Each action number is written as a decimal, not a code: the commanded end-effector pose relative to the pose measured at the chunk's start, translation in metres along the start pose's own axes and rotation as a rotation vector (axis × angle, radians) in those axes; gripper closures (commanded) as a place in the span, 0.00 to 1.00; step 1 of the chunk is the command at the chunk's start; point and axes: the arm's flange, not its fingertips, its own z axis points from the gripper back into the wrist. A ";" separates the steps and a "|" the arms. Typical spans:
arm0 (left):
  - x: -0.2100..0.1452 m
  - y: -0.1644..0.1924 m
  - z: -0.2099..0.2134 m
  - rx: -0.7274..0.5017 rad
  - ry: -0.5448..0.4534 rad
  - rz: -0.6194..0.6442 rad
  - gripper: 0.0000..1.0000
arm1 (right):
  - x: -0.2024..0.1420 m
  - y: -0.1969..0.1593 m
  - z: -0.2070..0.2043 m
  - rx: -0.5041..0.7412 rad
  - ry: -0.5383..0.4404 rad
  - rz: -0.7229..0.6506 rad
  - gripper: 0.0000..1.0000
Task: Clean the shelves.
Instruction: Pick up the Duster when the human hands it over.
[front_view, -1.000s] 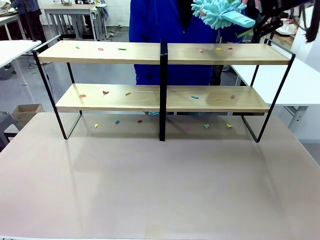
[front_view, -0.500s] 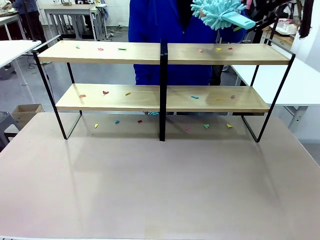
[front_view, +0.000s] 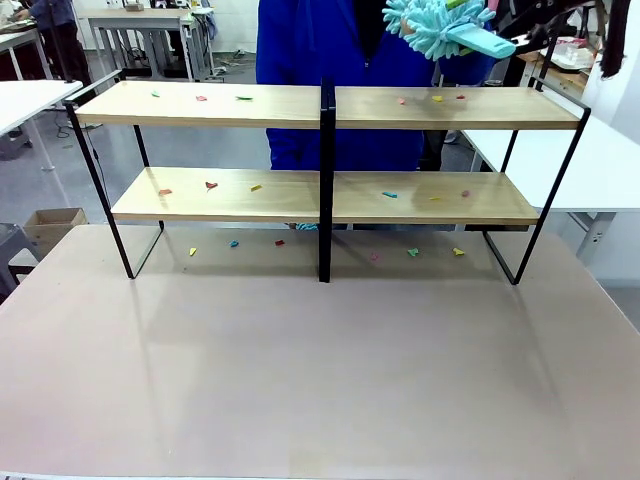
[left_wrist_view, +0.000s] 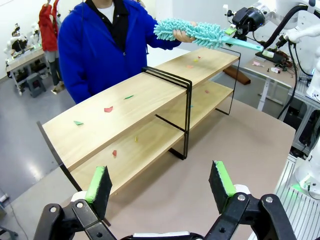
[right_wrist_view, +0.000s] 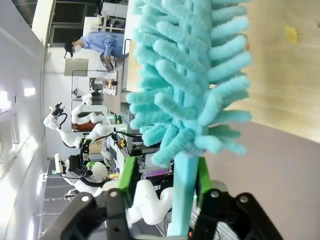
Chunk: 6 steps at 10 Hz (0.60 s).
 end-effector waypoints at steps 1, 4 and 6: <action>0.000 0.000 -0.001 0.008 0.002 0.004 0.00 | -0.003 -0.002 -0.002 -0.017 -0.032 -0.006 0.84; 0.000 0.000 -0.001 0.008 0.002 0.004 0.00 | -0.002 -0.006 0.000 -0.040 -0.045 -0.001 1.00; 0.000 0.000 -0.001 0.008 0.002 0.004 0.00 | -0.002 -0.008 -0.003 -0.058 -0.038 0.011 1.00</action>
